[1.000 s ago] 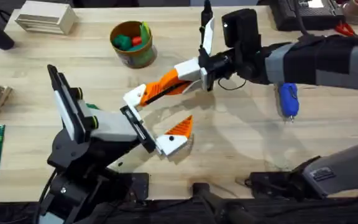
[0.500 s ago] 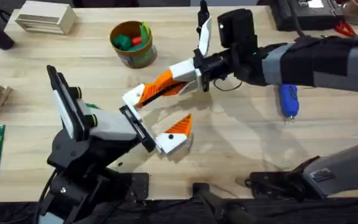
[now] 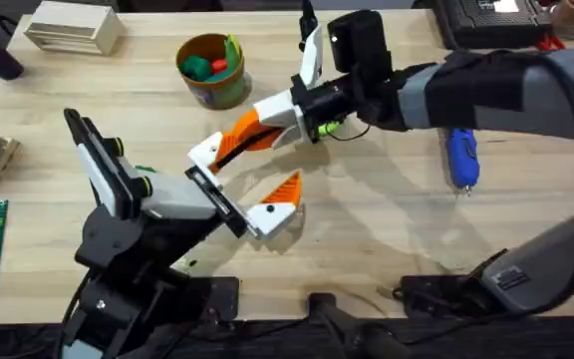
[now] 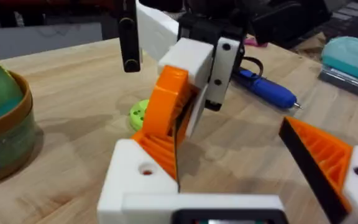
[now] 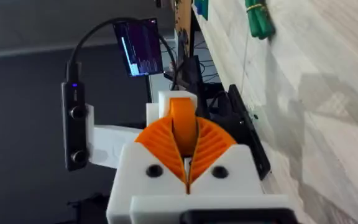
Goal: Pick up the gripper from the table and insert it into the empty holder that is missing its gripper. Then pick up a screw, insert it into the mounting hole, and use the screwdriver to tighten it. Finally, clean up the table by picking up the vegetable and placing it into the bucket.
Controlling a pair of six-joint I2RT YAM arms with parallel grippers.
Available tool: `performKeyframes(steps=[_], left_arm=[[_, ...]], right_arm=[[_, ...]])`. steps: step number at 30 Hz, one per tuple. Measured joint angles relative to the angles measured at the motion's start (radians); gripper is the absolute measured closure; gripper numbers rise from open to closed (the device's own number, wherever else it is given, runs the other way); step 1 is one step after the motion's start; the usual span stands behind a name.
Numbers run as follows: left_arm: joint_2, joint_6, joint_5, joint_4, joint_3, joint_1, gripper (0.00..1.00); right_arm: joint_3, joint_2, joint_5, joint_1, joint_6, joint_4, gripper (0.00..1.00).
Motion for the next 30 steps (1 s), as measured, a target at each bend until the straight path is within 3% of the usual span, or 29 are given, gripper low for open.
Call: performKeyframes(steps=[13, 20, 30], left_arm=[[0.004, -0.007, -0.011, 0.000, 0.000, 0.002, 0.013], [0.004, -0.005, -0.016, 0.000, 0.000, 0.002, 0.013], [0.004, 0.005, -0.026, 0.001, 0.000, 0.002, 0.013]], right_arm=[[0.005, 0.009, 0.003, 0.003, 0.015, 0.008, 0.985], [0.005, 0.009, 0.012, 0.005, 0.022, 0.014, 0.903], [0.005, 0.013, 0.022, 0.009, 0.023, 0.045, 0.864]])
